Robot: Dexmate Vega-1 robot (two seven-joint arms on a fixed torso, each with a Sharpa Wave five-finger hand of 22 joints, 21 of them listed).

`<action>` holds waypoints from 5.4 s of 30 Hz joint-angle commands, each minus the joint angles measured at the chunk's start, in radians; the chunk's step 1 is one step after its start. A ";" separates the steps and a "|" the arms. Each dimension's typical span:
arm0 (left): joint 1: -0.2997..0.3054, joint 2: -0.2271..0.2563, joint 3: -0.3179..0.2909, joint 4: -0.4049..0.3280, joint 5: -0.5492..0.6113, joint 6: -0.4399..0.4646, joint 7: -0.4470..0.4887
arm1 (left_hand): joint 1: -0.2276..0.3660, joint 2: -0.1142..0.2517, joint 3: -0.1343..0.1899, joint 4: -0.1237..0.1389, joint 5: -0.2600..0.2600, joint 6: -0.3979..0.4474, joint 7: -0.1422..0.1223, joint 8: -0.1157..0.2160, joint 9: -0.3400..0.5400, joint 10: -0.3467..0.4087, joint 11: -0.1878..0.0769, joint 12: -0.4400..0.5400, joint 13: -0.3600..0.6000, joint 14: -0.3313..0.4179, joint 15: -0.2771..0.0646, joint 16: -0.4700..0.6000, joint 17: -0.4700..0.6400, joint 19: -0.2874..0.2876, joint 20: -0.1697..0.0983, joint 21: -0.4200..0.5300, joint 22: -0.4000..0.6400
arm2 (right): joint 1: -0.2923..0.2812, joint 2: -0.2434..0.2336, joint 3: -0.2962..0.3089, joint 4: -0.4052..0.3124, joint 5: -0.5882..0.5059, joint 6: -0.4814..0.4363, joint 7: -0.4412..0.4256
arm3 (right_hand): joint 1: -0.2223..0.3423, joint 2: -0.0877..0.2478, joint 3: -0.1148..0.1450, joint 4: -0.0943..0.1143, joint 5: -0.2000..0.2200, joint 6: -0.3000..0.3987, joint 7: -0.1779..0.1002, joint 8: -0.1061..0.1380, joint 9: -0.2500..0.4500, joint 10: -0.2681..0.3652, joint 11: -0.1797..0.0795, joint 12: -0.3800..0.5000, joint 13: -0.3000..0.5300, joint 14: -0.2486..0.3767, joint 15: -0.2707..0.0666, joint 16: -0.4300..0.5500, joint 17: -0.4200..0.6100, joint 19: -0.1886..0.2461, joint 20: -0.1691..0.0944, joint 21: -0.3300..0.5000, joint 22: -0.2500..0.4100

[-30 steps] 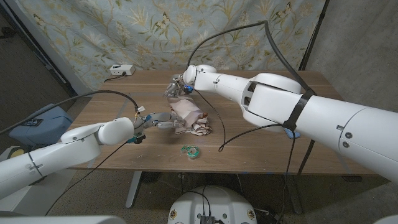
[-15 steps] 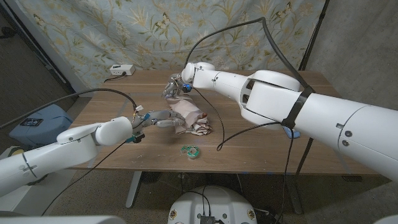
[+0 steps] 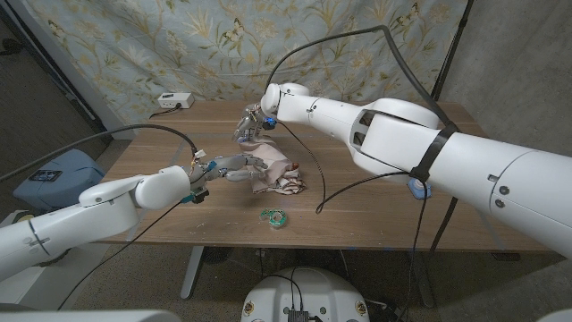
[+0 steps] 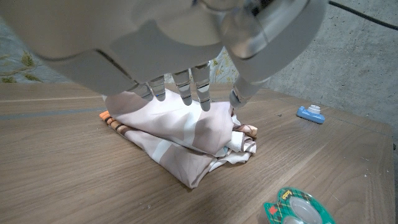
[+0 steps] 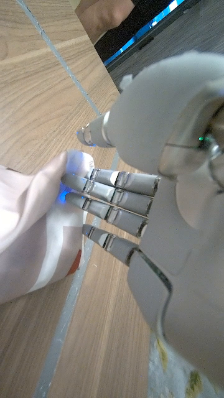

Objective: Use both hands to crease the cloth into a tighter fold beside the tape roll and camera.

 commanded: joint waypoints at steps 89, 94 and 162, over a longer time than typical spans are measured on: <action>-0.115 -0.087 0.147 0.067 0.100 0.020 -0.193 | 0.024 0.000 -0.007 -0.011 0.004 0.016 -0.002 0.003 0.003 0.006 -0.007 0.005 0.001 0.012 -0.004 0.003 0.004 -0.012 -0.005 0.004 0.001 | -0.105 -0.312 0.107 -0.547 0.016 -0.241 -0.021 | -0.034 0.010 -0.036 -0.011 0.025 -0.197 0.036 -0.026 -0.005 -0.204 0.093 -0.161 -0.048 -0.164 0.112 -0.076 -0.047 -0.039 0.047 0.004 0.001; -0.098 -0.070 0.133 0.055 0.086 0.025 -0.183 | 0.024 0.000 -0.008 -0.010 0.004 0.016 -0.001 0.003 0.003 0.004 -0.005 0.004 0.001 0.012 -0.004 0.003 0.004 -0.012 -0.005 0.004 0.001 | -0.110 -0.323 0.102 -0.560 0.012 -0.243 -0.027 | -0.041 0.015 -0.038 -0.007 0.024 -0.198 0.035 -0.025 -0.006 -0.207 0.089 -0.165 -0.049 -0.168 0.105 -0.076 -0.047 -0.039 0.046 0.004 0.002; -0.088 -0.043 0.123 0.043 0.065 0.031 -0.172 | 0.029 0.002 -0.009 -0.011 0.005 0.017 0.002 0.003 0.003 0.005 -0.005 0.004 0.001 0.013 -0.003 0.002 0.004 -0.013 -0.006 0.005 0.001 | -0.211 -0.296 -0.004 -0.499 -0.191 -0.095 -0.111 | -0.401 0.118 -0.110 0.195 0.007 -0.257 -0.023 -0.024 -0.015 -0.264 0.032 -0.306 -0.089 -0.299 0.121 -0.117 -0.076 -0.170 0.003 -0.012 0.002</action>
